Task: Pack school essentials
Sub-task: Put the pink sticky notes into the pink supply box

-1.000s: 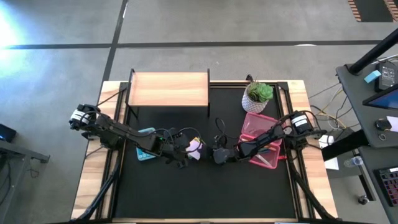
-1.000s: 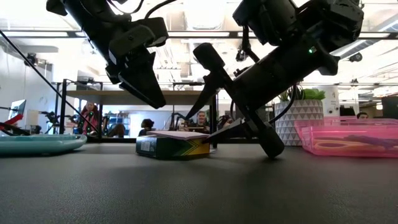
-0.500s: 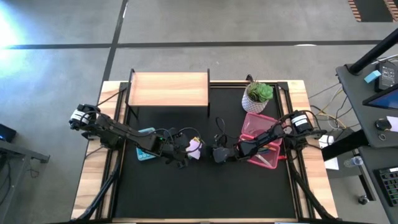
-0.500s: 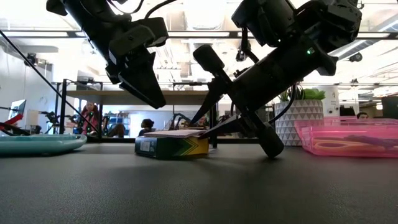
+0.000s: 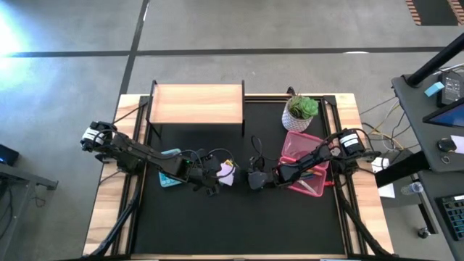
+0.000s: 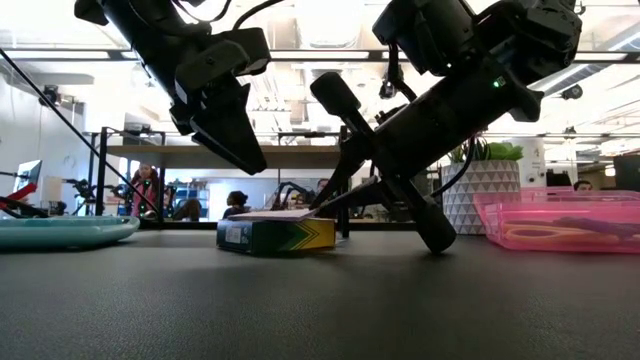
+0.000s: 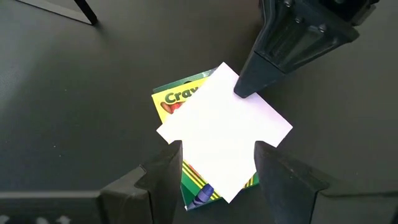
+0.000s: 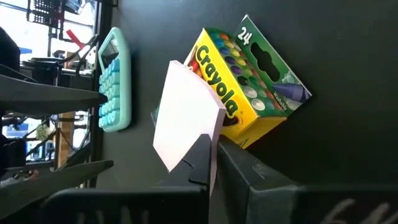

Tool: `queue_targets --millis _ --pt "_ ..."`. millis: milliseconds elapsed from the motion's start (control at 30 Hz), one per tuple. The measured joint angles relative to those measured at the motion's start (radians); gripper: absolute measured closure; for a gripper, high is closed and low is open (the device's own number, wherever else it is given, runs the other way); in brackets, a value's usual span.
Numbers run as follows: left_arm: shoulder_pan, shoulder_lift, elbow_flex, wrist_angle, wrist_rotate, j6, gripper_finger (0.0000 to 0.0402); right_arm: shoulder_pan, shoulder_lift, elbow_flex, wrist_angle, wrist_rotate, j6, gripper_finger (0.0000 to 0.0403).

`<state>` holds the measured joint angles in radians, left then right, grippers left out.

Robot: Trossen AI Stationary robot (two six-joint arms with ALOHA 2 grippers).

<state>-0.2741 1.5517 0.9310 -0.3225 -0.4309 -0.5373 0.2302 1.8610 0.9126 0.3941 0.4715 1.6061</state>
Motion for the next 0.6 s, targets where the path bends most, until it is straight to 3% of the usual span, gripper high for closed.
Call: queue_targets --millis 433,600 --pt "0.000 -0.035 0.005 0.000 0.003 -0.006 0.0219 -0.011 -0.091 -0.004 -0.016 -0.018 -0.158 0.0394" --pt "0.000 -0.065 0.005 -0.003 0.003 -0.006 0.0219 -0.021 -0.190 -0.003 -0.167 -0.027 -0.219 0.0394"
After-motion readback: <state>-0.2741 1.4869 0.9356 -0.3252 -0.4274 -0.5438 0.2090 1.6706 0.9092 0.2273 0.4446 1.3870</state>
